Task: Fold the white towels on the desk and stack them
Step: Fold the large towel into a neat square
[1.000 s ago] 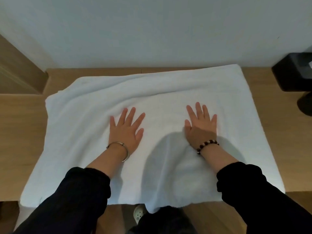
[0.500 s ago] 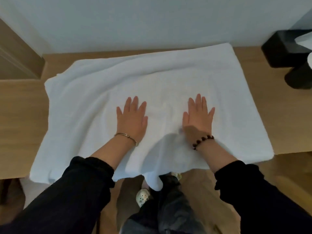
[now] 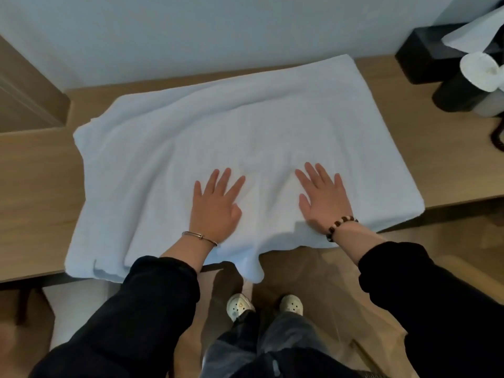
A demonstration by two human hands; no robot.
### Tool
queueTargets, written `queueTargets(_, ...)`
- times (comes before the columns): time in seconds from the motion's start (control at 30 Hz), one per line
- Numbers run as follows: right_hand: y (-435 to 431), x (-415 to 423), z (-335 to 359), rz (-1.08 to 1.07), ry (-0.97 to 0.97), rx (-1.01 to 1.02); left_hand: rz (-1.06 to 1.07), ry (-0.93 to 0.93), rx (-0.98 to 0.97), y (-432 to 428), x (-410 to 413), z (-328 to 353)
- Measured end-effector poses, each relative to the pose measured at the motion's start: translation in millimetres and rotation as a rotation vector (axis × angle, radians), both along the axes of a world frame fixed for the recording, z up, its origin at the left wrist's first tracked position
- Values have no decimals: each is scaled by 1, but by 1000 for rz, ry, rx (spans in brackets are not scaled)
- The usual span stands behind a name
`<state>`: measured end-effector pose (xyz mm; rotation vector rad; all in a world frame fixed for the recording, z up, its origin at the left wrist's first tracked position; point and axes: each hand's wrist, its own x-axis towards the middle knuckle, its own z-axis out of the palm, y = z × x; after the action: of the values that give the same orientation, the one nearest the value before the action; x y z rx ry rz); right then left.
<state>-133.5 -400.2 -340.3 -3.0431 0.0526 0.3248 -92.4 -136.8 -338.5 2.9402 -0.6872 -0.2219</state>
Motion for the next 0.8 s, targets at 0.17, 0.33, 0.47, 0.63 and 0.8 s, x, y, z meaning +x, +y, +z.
queueTargets(0.17, -16, -10, 11, -160, 49, -65, 201, 27, 14, 15, -3, 4)
queueTargets(0.33, 10, -17, 25, -184, 32, 46, 277, -63, -163, 26, -22, 22)
queueTargets(0.47, 43, -16, 19, -93, 91, 29, 419, -32, -79, 34, -38, 25)
queueTargets(0.63, 44, -20, 2, -93, 108, -47, 350, -29, -4, 33, -34, 31)
queueTargets(0.8, 23, -19, -5, -6, 73, -27, -8, -193, 25, 57, -24, 41)
